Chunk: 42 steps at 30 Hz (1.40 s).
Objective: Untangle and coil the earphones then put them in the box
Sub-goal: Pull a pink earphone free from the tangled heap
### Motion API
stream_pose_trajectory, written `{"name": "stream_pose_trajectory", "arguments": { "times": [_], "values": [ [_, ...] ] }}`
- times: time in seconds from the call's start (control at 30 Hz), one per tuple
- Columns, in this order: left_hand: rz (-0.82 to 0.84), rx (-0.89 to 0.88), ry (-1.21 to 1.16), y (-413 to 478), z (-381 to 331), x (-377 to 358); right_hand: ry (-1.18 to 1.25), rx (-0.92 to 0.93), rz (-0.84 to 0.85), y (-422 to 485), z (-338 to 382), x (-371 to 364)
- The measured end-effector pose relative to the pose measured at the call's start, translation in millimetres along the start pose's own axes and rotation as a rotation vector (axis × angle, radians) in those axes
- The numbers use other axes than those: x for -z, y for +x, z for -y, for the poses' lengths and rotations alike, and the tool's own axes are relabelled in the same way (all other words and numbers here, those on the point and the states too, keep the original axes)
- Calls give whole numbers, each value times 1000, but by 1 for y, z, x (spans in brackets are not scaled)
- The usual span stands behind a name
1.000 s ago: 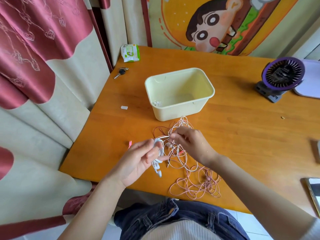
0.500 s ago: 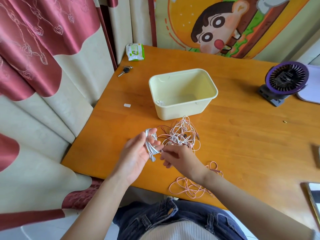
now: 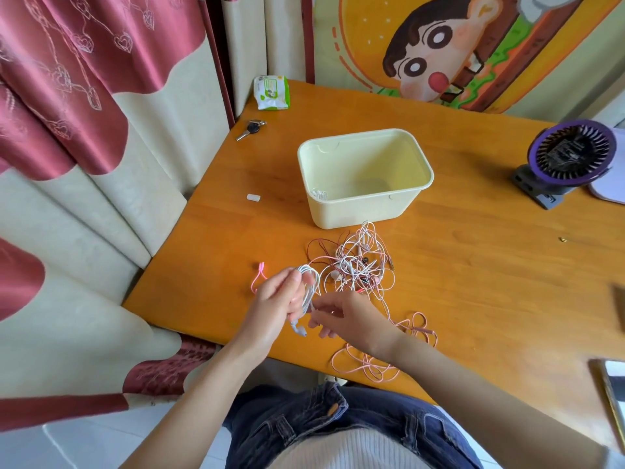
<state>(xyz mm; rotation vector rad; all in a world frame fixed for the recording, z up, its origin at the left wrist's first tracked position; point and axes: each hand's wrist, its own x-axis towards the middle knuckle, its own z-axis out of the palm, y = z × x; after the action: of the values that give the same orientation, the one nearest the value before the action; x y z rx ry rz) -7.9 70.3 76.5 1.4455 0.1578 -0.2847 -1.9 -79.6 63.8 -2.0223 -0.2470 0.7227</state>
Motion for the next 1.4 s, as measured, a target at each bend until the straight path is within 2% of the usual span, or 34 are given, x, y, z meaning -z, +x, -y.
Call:
{"name": "stream_pose_trajectory", "arguments": {
  "times": [0.17,0.3,0.43,0.6,0.83,0.97,1.07,1.17,1.4],
  "values": [
    [-114,20,-56,-2,5,27,-300,53,-3,16,-15,-4],
    [-262,27,116,-2,12,57,-411,82,-74,46,-21,-14],
    [-403,109,221,-4,20,77,-513,105,18,81,-18,-33],
    [-433,161,285,-6,33,88,-586,-13,176,102,-24,-52],
    [-367,236,399,6,62,96,-758,40,149,110,-22,-59],
    [-296,302,481,14,78,91,-718,63,139,108,-24,-59],
    [-269,329,548,19,87,87,-602,65,118,104,-29,-58],
    [-221,284,588,23,90,82,-490,64,110,99,-36,-58],
    [-145,208,783,27,98,76,-93,-103,135,93,-44,-54]
  ]
}}
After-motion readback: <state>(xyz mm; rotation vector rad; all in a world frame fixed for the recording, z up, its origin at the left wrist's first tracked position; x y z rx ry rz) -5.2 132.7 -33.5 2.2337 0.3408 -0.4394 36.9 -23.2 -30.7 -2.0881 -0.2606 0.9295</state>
